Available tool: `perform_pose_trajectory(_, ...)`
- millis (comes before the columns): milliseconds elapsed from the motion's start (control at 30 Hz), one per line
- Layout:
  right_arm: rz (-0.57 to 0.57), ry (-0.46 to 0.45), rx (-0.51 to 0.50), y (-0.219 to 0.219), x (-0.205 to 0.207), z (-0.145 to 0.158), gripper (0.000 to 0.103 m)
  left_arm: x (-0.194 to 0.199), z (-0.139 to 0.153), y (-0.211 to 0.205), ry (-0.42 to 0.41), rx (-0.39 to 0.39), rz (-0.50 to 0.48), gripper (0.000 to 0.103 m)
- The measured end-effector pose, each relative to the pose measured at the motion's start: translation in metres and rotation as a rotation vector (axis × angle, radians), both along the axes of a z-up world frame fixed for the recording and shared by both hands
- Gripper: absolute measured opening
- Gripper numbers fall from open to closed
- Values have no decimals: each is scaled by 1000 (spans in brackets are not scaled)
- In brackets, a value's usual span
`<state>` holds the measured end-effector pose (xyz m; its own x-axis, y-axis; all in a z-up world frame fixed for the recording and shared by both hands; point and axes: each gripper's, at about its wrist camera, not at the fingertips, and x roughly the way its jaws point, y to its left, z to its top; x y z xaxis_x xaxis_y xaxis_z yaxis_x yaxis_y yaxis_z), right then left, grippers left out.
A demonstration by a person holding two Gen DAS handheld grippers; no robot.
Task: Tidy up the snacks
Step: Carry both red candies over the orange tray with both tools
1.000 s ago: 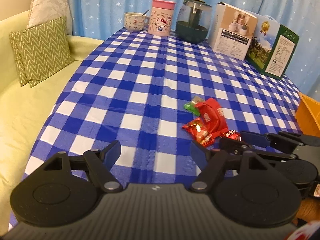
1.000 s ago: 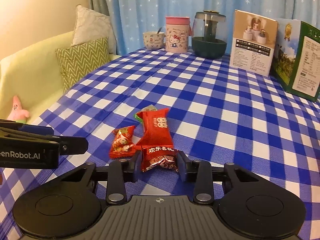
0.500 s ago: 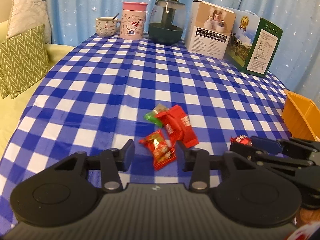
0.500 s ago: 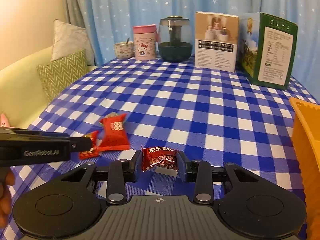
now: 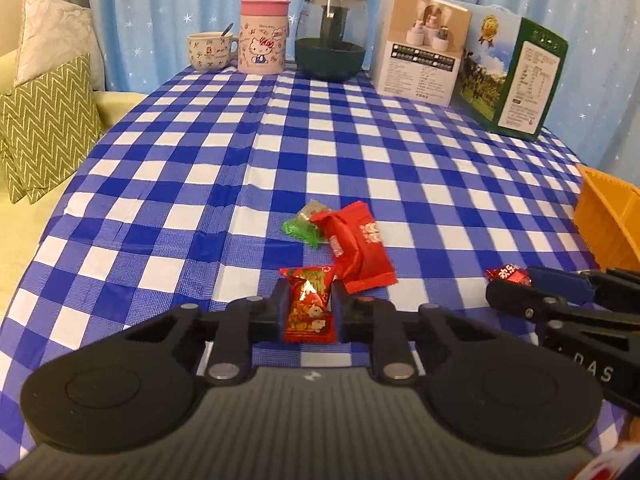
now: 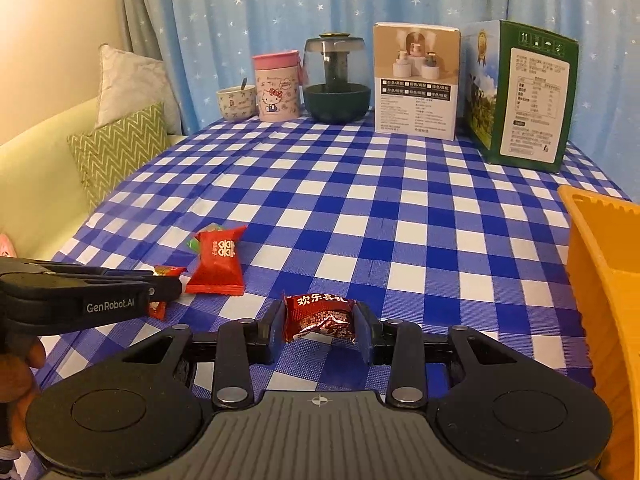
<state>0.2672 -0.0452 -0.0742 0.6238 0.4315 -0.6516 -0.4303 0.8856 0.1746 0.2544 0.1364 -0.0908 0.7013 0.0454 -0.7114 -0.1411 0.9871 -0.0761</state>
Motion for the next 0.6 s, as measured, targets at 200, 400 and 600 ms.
perform_pose_trajectory(200, -11, -13, 3, -12, -16, 19, 37, -21, 23, -16, -22, 6, -5, 19)
perform_pose_trajectory(400, -38, -12, -7, -35, -44, 42, 38, -62, 47, -38, -32, -50, 9, 19)
perform_pose_trajectory(600, -84, -1, -9, -65, -82, 65, 38, -104, 71, -72, -40, -55, -21, 19)
